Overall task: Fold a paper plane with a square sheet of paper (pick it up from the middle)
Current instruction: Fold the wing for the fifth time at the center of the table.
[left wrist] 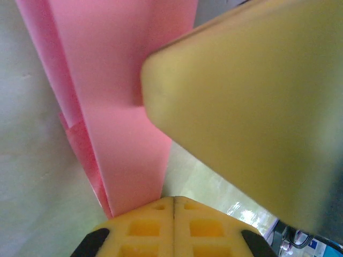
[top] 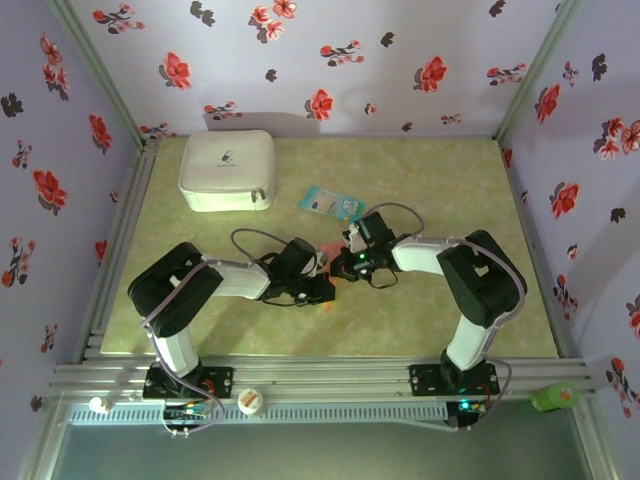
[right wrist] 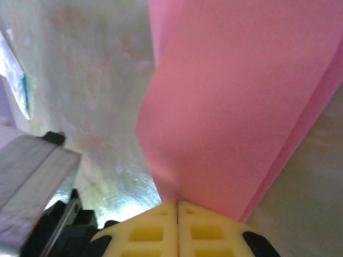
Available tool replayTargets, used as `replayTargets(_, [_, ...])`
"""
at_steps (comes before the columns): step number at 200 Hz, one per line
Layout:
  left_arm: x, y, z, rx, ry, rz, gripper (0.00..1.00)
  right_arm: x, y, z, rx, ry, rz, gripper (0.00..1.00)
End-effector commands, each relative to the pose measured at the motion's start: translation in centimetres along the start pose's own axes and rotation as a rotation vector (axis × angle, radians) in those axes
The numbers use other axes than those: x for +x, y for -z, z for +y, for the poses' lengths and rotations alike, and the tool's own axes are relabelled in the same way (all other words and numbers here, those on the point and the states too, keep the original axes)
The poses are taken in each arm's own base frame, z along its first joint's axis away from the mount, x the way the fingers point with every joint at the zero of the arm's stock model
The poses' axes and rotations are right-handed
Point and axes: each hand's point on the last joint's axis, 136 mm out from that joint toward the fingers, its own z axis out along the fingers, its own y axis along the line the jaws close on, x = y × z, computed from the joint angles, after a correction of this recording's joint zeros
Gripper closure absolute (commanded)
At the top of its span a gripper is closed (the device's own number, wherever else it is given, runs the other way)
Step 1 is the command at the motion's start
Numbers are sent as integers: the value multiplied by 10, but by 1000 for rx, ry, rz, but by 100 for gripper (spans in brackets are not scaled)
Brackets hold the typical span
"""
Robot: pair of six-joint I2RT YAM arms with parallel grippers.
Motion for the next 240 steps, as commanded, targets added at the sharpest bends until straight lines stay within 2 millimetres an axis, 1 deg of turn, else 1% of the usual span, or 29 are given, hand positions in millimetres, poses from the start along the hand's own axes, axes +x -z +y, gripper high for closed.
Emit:
replayTargets(1, [19,-3,28,-92,34,43,100,1,-8,-13,41,-17,11,94])
replayTargets(10, [19,-3,27,-91,31,44,100,1,-8,-21,73,-20,2,95])
replayTargets(21, [19,-2,26,-86,30,44,100,4,-9,-36,141,-35,9,97])
replayTargets(39, [18,0,21,-72,21,43,100,7,-9,-51,205,-44,11,99])
replayTargets(70, [20,6,9,-40,-4,57,100,11,-11,-66,260,-66,20,100])
replayTargets(94, [23,11,8,-48,-4,64,99,11,-11,-68,272,-75,18,100])
replayTargets(128, [32,12,10,-56,-4,81,99,10,-10,-69,280,-80,16,100])
replayTargets(179, [42,13,22,-103,4,101,100,11,-10,-69,278,-86,19,100])
replayTargets(240, [57,16,22,-115,-16,136,100,11,-11,-71,285,-92,18,100])
